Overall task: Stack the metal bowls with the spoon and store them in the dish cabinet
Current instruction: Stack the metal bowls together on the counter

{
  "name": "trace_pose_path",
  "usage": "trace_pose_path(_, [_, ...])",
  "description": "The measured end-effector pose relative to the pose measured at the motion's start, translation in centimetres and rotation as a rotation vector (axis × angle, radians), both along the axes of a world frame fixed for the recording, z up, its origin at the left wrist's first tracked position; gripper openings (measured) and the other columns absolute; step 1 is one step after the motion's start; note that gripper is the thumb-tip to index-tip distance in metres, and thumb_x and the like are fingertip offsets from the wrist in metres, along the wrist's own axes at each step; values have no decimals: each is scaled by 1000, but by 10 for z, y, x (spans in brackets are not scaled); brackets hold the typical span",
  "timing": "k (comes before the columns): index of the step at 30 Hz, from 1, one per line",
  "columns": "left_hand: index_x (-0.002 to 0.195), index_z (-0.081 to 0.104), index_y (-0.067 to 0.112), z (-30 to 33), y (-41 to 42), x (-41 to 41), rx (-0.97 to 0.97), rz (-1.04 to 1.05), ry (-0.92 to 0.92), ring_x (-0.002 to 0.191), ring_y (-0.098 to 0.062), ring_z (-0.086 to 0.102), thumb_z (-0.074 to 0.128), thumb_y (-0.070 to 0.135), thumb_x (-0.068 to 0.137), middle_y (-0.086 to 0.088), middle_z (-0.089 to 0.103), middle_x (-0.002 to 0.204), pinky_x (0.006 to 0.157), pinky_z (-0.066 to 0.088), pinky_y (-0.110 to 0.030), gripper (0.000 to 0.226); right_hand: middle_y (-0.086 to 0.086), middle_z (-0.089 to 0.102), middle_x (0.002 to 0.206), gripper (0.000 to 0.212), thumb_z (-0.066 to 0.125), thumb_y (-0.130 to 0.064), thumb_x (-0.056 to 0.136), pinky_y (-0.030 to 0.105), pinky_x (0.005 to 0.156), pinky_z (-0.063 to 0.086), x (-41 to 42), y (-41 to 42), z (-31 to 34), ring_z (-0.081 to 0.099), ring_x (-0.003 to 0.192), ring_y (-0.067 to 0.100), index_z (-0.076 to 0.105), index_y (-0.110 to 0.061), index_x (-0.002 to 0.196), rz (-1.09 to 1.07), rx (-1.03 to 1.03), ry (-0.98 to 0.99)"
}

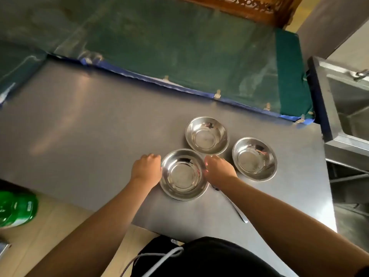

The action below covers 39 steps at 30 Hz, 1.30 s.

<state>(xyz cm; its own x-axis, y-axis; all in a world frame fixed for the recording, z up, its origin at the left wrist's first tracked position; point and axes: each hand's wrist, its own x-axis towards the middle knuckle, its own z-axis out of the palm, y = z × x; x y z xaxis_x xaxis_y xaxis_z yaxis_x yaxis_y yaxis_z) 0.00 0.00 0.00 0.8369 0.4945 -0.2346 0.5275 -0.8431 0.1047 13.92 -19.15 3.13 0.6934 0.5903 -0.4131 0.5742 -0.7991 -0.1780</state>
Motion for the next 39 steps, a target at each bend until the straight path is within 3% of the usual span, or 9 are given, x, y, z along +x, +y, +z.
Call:
trace_pose_path(5, [110, 58, 12, -8, -17, -13, -167, 160, -24, 98, -32, 64, 57, 28, 94, -8, 67, 105, 75, 49, -38, 22, 15, 56, 124, 31, 52, -6, 95, 49, 82, 56, -8, -5, -14, 66, 98, 42, 48, -11, 125, -113, 53, 106])
trace_pose_path(10, [114, 52, 12, -15, -38, -17, -309, 308, -82, 99, -33, 65, 59, 25, 93, -9, 67, 107, 73, 44, -35, 26, 17, 50, 130, 39, 51, 2, 92, 41, 88, 50, -10, -13, -25, 63, 107, 40, 47, -9, 129, -248, 125, 240])
trace_pose_path(16, [120, 54, 17, -11, -43, -29, -331, 456, -113, 97, -31, 65, 60, 25, 90, -6, 70, 102, 72, 45, -33, 32, 12, 56, 127, 41, 58, -10, 91, 39, 88, 53, -6, -17, -23, 64, 106, 33, 50, -14, 131, -221, 183, 346])
trace_pose_path(21, [120, 59, 15, 8, -29, -20, -284, 469, -206, 92, -33, 66, 65, 26, 87, -7, 71, 97, 75, 50, -37, 35, 8, 61, 127, 46, 64, -18, 87, 35, 91, 53, 8, -14, -10, 64, 107, 28, 55, -17, 132, -205, 305, 367])
trace_pose_path(30, [121, 61, 21, 27, -10, 71, -290, 360, -270, 90, -31, 65, 67, 29, 86, 3, 64, 89, 71, 44, -32, 36, 11, 51, 142, 65, 66, -13, 87, 33, 97, 45, 72, -22, 8, 59, 122, 30, 43, -18, 148, -290, 368, 297])
trace_pose_path(39, [132, 51, 19, 9, -16, 154, -331, 245, -148, 102, -35, 63, 66, 27, 87, -9, 64, 116, 84, 52, -43, 49, 13, 54, 137, 60, 66, -17, 88, 38, 98, 48, 122, -27, -10, 58, 120, 33, 45, -14, 144, -382, 322, 250])
